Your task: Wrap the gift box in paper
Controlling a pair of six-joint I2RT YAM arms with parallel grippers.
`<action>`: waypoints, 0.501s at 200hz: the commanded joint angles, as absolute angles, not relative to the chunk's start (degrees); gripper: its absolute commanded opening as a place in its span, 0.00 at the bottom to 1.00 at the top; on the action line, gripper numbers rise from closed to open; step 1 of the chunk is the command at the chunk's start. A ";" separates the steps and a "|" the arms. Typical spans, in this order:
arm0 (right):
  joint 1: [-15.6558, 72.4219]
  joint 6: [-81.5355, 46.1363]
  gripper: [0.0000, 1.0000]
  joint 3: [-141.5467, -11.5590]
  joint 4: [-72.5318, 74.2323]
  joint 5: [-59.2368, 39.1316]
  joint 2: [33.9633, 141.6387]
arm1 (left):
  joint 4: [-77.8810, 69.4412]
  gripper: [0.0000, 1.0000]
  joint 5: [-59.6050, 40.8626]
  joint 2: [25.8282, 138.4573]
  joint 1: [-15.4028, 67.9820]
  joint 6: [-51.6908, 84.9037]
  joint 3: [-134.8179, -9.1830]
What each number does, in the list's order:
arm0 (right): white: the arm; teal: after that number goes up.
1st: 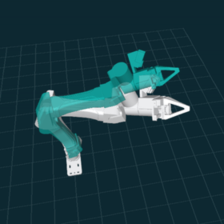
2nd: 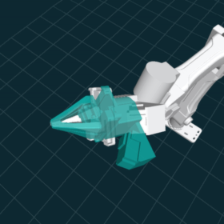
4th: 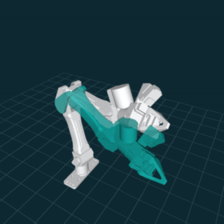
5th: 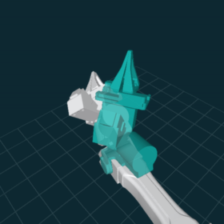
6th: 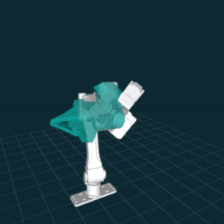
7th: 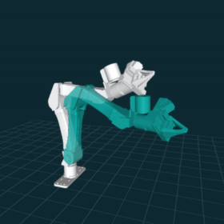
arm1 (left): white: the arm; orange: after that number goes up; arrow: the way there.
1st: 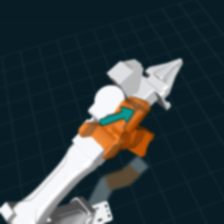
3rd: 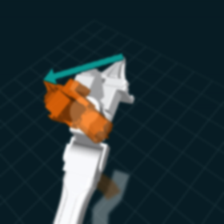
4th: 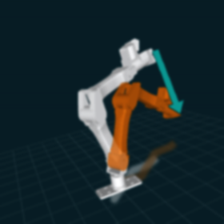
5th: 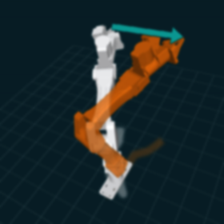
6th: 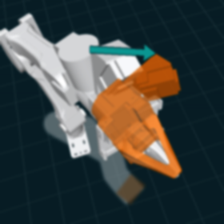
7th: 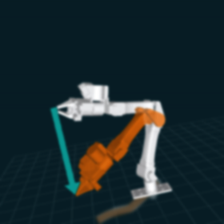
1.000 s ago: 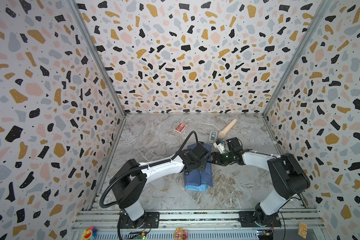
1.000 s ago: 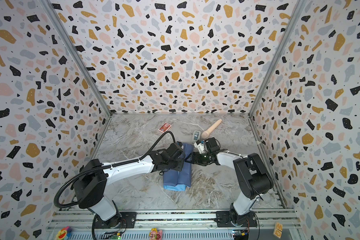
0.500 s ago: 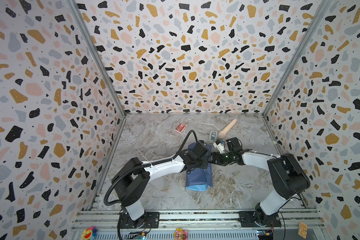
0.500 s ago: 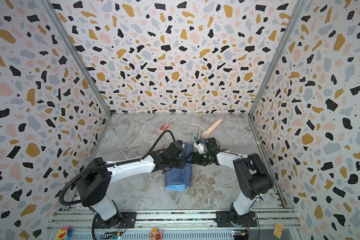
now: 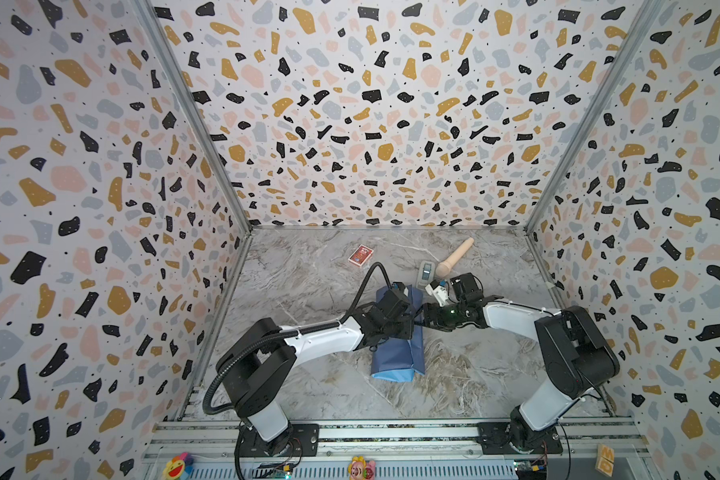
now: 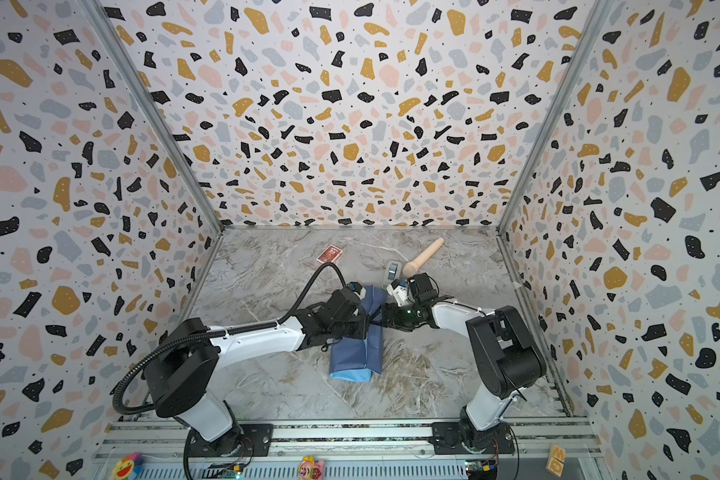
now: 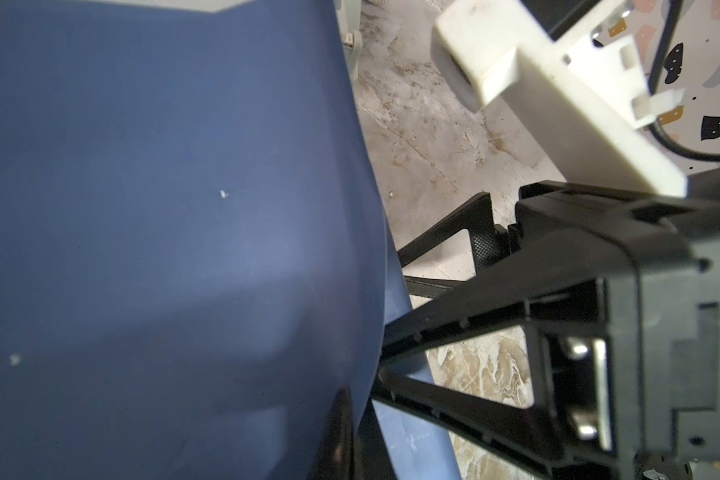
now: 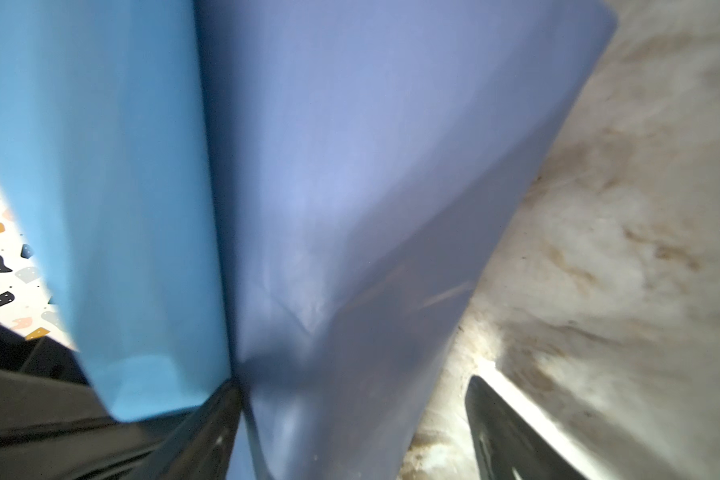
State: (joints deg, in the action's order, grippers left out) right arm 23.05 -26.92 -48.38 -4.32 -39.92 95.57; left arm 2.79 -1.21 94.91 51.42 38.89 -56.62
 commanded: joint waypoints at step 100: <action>21.06 -29.23 0.84 -52.86 -8.30 -39.12 94.56 | 5.65 0.00 -1.91 95.72 50.82 38.96 -52.27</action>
State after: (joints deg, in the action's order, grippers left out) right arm 21.34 -29.10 -51.64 -6.11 -39.42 96.05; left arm -0.12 -1.30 94.24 51.11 38.87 -54.72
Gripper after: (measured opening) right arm 0.843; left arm 0.047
